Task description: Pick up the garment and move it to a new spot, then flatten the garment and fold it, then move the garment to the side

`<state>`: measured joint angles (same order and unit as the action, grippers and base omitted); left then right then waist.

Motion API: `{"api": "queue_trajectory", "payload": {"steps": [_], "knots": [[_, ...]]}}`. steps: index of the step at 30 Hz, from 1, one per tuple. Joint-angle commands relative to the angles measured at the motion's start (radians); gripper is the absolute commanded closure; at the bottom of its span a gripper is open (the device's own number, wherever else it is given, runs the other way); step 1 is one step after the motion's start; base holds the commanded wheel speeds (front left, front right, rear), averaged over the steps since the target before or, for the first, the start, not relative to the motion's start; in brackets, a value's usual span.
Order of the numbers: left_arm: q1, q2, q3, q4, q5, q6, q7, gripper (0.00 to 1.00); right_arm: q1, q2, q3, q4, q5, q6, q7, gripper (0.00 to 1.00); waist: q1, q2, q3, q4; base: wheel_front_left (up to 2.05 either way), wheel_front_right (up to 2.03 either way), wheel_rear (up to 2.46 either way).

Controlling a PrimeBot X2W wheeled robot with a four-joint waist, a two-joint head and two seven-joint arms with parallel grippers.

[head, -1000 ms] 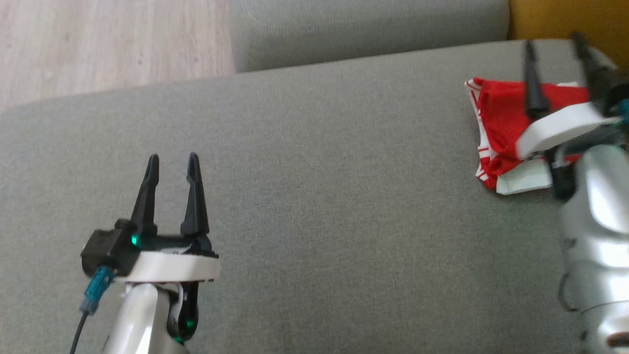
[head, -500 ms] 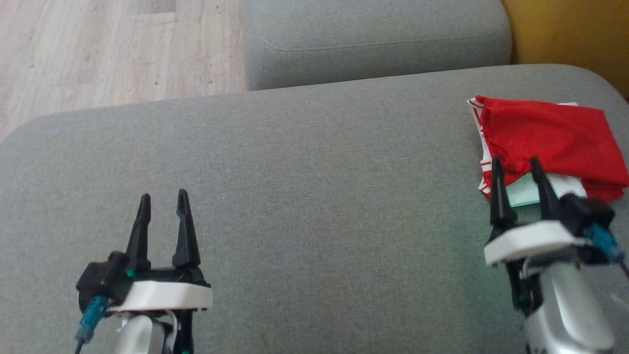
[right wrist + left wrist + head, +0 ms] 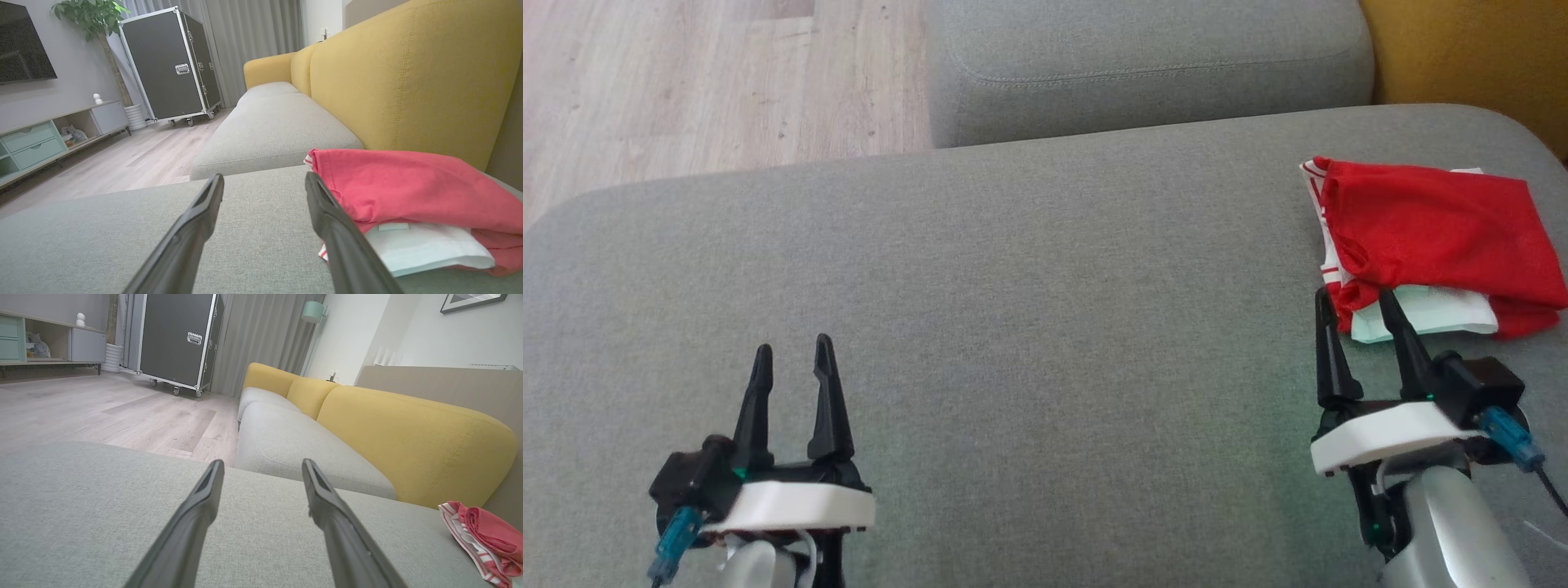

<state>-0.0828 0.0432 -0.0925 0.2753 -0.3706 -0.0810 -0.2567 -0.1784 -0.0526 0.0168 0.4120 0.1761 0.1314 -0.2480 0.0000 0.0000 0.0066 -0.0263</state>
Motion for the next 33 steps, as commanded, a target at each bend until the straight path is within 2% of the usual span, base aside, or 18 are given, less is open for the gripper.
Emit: {"api": "queue_trajectory", "payload": {"steps": [1,13,14,17,33], "knots": [[-0.028,0.007,0.038,-0.027,-0.005,-0.002,-0.005,0.0,-0.037,0.002,0.026,-0.037,0.001,-0.001,-0.014,0.0,0.0,0.0,0.0,-0.002,0.0,0.0,0.0],[-0.029,0.007,0.051,-0.033,-0.026,0.011,-0.005,0.0,-0.042,0.002,0.045,-0.027,0.04,-0.001,-0.014,0.0,0.0,0.0,-0.001,-0.011,0.0,0.0,0.0],[0.0,0.0,0.016,-0.003,-0.025,0.009,0.0,1.0,0.0,0.0,0.018,0.003,0.037,0.0,0.0,1.0,0.0,0.0,-0.001,-0.011,0.0,0.0,0.0],[0.018,-0.001,0.014,0.042,-0.026,0.01,0.0,1.0,0.022,0.003,0.018,0.044,0.037,0.0,0.002,1.0,0.0,0.0,-0.001,-0.012,0.0,0.0,0.0],[0.012,0.0,0.038,0.035,-0.171,0.003,0.045,1.0,0.027,0.003,-0.001,0.02,0.204,0.0,0.046,1.0,0.0,0.0,-0.001,-0.007,0.0,0.0,0.0]]}}
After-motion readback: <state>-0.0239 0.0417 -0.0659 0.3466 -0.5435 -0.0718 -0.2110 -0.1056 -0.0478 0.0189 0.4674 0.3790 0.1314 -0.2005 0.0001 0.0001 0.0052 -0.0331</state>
